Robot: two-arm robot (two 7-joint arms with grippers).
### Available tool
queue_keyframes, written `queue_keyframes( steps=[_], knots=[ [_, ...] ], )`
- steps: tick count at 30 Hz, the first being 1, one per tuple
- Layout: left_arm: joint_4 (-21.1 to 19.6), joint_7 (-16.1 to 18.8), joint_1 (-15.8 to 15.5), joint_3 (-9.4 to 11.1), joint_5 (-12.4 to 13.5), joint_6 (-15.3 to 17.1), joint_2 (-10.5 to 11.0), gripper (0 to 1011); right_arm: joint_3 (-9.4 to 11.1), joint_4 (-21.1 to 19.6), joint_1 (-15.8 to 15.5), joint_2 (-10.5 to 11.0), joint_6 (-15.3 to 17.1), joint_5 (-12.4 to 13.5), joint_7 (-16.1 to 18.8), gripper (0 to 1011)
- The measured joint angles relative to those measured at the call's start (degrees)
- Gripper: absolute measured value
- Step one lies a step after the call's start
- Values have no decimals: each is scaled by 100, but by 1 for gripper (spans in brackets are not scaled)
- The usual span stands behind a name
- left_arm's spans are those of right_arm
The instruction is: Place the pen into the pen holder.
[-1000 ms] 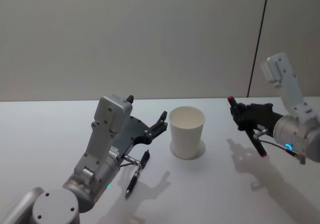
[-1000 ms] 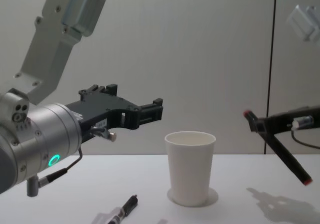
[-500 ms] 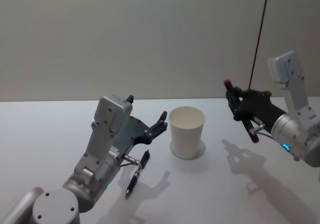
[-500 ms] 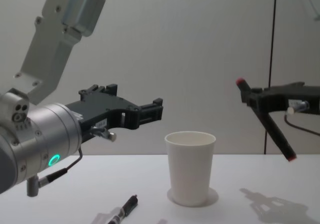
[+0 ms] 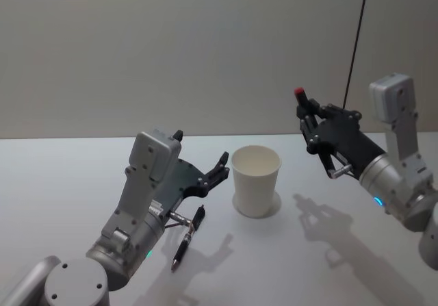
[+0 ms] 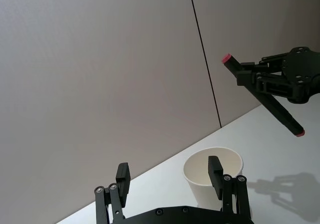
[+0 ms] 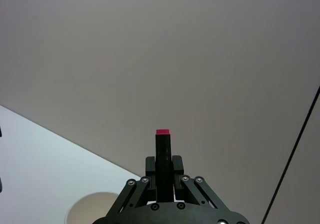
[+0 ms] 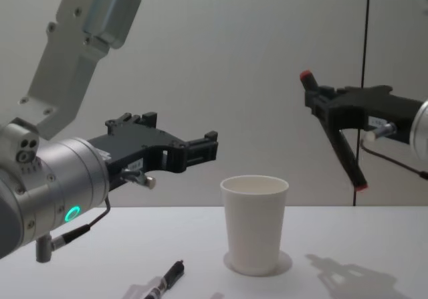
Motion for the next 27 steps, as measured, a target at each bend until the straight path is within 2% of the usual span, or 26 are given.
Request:
queue_keyframes(
  steps=[10, 27],
  knots=[
    [0, 0, 0, 0, 0, 0, 0, 998, -123, 492, 187, -210, -580, -82, 51, 179],
    [0, 0, 0, 0, 0, 0, 0, 999, -221, 1237, 539, -481, -1447, -117, 203, 179]
  ],
)
